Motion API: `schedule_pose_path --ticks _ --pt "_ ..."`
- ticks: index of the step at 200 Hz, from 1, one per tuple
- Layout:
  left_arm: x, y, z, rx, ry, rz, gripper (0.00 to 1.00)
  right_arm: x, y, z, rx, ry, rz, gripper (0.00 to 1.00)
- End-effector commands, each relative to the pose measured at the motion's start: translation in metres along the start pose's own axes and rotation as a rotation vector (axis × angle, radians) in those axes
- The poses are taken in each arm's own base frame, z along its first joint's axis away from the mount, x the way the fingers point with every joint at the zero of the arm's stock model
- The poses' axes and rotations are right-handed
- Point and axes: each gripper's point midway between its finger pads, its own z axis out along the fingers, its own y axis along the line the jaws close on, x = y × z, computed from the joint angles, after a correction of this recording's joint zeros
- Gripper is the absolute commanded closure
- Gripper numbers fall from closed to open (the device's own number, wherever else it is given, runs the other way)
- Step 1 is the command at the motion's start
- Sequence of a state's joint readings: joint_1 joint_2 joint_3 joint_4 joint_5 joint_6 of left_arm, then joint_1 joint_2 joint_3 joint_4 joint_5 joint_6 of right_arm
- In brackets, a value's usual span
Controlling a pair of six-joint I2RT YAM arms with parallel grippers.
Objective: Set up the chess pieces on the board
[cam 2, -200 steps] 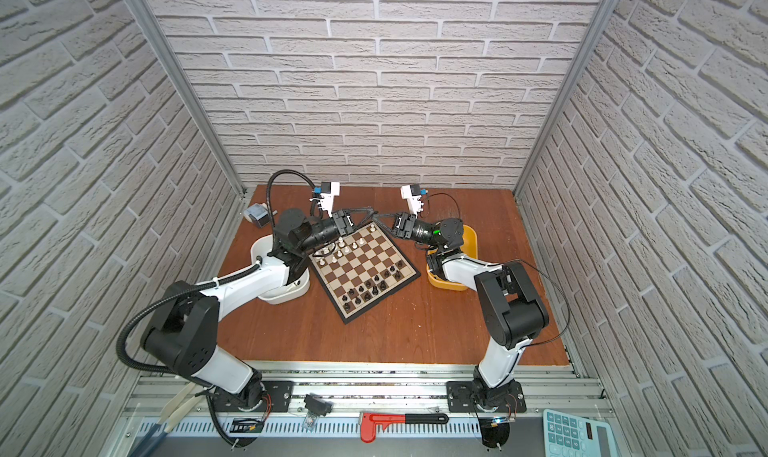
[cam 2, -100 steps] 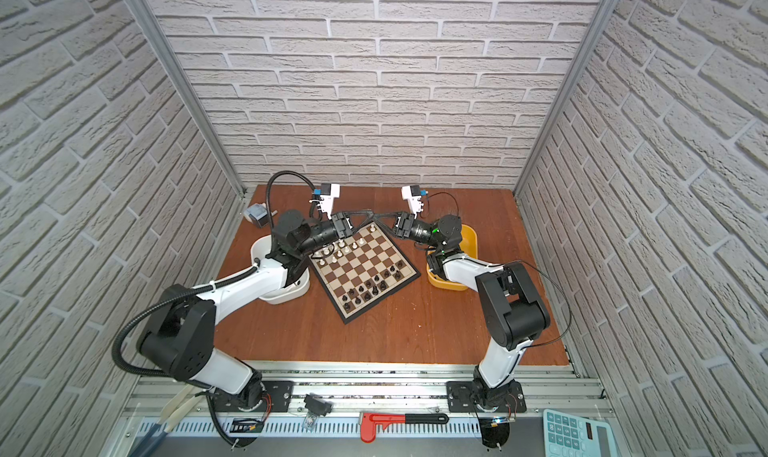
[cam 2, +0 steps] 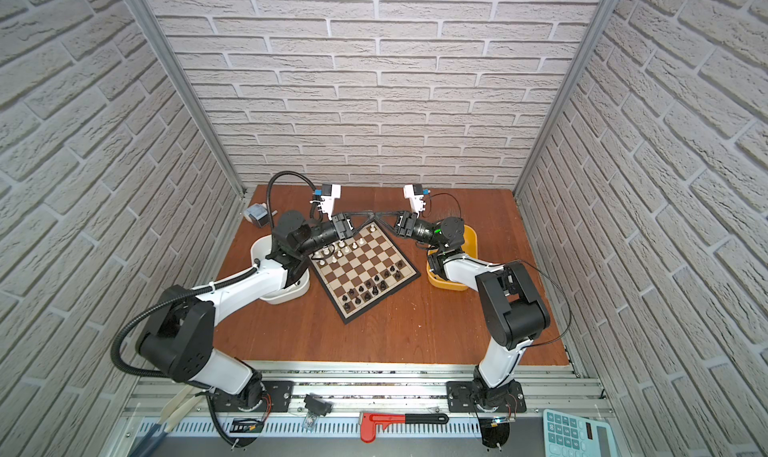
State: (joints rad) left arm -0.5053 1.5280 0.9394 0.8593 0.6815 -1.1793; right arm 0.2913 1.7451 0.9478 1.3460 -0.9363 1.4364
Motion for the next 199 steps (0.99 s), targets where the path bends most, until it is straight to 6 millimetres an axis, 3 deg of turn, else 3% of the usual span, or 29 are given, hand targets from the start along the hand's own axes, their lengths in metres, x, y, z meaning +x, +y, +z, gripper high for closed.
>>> schedule_pose_path --ticks 1,60,111,119,138,149,157,175,199 --pt "-0.002 -0.002 -0.004 0.005 -0.013 0.032 1.0 -0.001 0.016 -0.002 -0.05 -0.007 -0.06 0.76" --pt "-0.002 0.002 -0.002 -0.001 -0.012 0.031 1.0 0.001 0.02 -0.002 -0.067 -0.002 -0.055 0.9" --pt "-0.001 0.003 0.0 0.005 -0.005 0.032 1.0 0.0 0.022 -0.002 -0.069 -0.003 -0.058 0.93" --pt "-0.002 0.003 0.0 0.008 -0.004 0.035 0.91 0.0 0.02 -0.003 -0.065 -0.003 -0.059 0.93" --pt "-0.006 -0.003 -0.002 0.011 -0.011 0.064 0.56 -0.001 0.017 -0.005 -0.043 -0.009 -0.065 0.93" --pt "-0.008 -0.006 -0.006 0.003 -0.011 0.098 0.29 -0.003 0.013 -0.007 -0.02 -0.009 -0.067 0.93" --pt "-0.009 -0.007 -0.009 -0.014 -0.008 0.125 0.03 -0.006 0.009 -0.01 0.01 -0.014 -0.075 0.93" --pt "-0.015 -0.005 -0.024 -0.068 -0.011 0.179 0.01 -0.011 0.001 -0.017 0.104 -0.011 -0.1 0.93" --pt "-0.014 0.008 -0.053 -0.227 0.015 0.3 0.02 -0.008 -0.046 -0.035 0.495 0.072 -0.146 0.93"
